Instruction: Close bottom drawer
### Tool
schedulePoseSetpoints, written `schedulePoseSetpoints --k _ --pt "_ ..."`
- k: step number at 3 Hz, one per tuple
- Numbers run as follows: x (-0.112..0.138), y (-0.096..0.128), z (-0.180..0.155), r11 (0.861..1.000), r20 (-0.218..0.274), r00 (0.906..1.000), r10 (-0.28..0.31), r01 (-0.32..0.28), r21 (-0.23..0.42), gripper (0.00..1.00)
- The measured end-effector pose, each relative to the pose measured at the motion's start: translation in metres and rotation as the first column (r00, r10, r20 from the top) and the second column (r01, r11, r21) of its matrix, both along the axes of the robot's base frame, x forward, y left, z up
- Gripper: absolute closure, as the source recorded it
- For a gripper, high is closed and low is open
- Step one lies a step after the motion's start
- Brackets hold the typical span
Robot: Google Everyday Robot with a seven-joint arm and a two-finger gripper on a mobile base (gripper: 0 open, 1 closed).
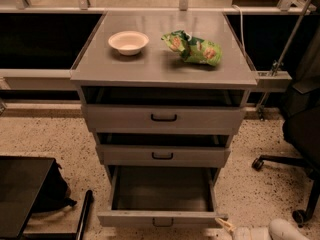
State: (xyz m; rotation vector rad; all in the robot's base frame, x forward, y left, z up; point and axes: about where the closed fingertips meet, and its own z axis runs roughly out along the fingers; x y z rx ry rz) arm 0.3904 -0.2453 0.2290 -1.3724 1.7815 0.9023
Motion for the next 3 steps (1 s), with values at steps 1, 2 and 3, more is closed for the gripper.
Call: schedulePoseSetpoints --k 1,2,3 --pt "-0.014 0.0 -0.016 1.0 -0.026 0.9995 0.016 -0.015 0.004 0.0" --pt "-0.028 0.001 -0.052 0.998 -0.07 0.9969 0.037 -0.034 0.051 0.0" --pt "-0.029 0.001 -0.052 0.998 -0.07 0.9968 0.038 -0.034 0.051 0.0"
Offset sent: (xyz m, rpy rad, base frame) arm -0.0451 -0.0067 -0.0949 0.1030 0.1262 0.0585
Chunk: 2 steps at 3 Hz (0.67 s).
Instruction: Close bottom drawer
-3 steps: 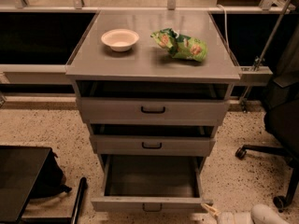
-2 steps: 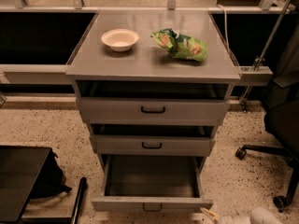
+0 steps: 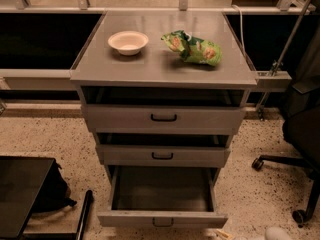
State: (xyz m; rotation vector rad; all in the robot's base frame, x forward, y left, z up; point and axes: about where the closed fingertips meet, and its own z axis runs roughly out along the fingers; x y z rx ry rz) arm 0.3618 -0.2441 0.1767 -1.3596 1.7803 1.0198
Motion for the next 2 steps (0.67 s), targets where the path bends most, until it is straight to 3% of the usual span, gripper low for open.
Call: schedulePoseSetpoints --k 1,2 --pt "0.003 -0.006 -0.007 1.0 -0.007 0.9998 -0.02 0.02 0.022 0.0" --pt "0.021 -0.005 -0.021 0.998 -0.036 0.9989 -0.03 0.031 0.052 0.0"
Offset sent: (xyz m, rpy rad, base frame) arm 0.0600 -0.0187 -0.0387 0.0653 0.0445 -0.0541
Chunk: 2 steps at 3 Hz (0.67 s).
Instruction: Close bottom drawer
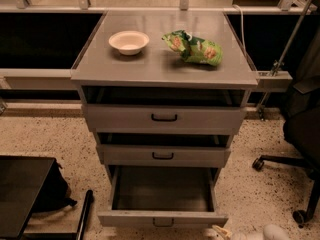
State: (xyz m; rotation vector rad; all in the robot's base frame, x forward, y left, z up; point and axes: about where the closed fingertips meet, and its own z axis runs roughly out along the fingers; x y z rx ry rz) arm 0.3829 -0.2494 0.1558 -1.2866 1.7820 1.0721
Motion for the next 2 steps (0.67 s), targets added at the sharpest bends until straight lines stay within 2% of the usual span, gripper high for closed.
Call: schedulePoseSetpoints --k 2 --pt "0.061 -0.002 0.0 0.999 0.019 0.9984 -0.054 0.054 0.0 0.0"
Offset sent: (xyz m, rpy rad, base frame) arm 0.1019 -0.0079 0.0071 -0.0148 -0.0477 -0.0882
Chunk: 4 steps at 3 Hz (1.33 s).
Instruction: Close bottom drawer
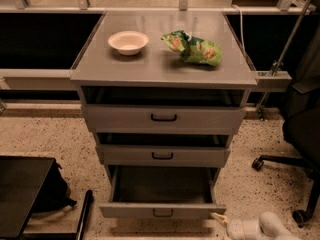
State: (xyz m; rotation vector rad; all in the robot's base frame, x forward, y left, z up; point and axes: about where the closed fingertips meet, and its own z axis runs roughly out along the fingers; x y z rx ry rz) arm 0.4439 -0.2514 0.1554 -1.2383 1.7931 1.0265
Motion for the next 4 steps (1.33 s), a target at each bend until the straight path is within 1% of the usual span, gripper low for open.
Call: schedulePoseSetpoints --k 1,2,4 --pt "0.025 0.002 0.006 1.0 0.014 0.9996 -0.024 0.024 -0.011 0.0" --pt "0.051 0.013 0.011 0.999 0.016 0.9996 -0.025 0.025 -0.027 0.0" --pt "0.093 0.036 0.013 0.998 -0.022 0.9992 -0.033 0.032 -0.057 0.0"
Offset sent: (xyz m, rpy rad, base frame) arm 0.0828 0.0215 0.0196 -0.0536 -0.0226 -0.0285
